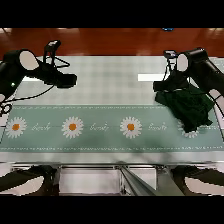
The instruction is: Fold the shirts.
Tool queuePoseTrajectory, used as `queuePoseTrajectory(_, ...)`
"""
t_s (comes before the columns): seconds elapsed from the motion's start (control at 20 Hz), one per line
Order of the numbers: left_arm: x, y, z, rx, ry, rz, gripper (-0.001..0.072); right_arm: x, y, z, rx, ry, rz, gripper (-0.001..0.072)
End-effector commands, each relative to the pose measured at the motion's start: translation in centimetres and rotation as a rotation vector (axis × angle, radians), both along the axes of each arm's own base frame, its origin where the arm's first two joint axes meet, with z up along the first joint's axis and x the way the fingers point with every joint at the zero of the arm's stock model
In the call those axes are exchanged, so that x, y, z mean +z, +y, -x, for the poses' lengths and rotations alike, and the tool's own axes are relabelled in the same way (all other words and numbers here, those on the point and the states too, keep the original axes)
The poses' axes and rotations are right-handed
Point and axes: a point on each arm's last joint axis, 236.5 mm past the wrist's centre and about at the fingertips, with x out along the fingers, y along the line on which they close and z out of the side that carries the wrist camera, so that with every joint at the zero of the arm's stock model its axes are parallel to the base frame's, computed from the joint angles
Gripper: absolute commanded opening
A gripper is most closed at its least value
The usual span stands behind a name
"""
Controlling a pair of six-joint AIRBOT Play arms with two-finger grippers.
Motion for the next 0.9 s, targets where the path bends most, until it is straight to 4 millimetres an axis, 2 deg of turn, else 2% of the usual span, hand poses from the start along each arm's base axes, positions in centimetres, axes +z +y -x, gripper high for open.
queuePoseTrajectory(0.0, 0.0, 0.0, 0.0, 0.001, 0.001, -0.001, 0.0019, 0.0, 0.0, 0.0, 0.0, 0.0, 0.0, 0.0025)
queuePoseTrajectory(0.7, 0.1, 0.0, -0.3, 0.003, -0.01, 0.002, 0.0019, 0.0, 0.1, -0.2, 0.001, -0.009, -0.002, 0.0025)
queuePoseTrajectory(0.85, 1.1, -0.2, -2.6, 0.028, -0.111, 0.021, 0.002, 1.1, 1.0, -4.1, 0.023, -0.181, -0.037, 0.0025)
